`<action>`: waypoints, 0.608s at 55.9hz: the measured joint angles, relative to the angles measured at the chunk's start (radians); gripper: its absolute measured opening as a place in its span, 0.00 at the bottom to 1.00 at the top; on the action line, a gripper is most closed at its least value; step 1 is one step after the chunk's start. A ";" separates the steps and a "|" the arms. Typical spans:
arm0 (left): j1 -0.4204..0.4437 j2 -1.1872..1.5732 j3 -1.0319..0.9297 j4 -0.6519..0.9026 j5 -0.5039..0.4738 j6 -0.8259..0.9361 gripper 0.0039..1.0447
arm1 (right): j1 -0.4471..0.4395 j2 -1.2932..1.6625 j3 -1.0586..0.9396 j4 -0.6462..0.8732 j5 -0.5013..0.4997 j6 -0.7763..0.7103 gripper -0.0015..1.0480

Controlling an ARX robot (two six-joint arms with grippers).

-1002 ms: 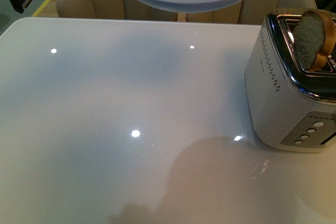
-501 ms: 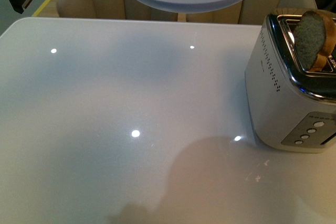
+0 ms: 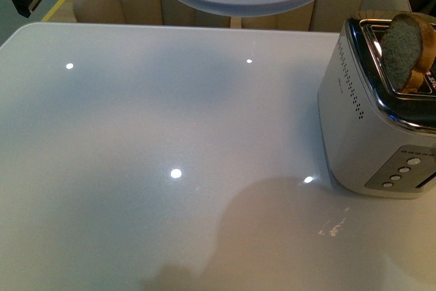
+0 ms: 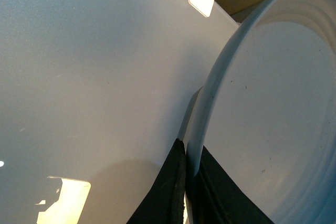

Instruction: Left arm holds plate, right arm toasts bread

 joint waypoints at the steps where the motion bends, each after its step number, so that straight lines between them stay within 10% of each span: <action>1: 0.000 0.000 0.000 0.000 0.000 0.000 0.03 | 0.000 -0.008 0.000 -0.007 0.000 0.000 0.02; 34: 0.000 0.000 0.000 0.000 0.000 0.000 0.03 | 0.000 -0.274 0.000 -0.283 0.002 0.000 0.02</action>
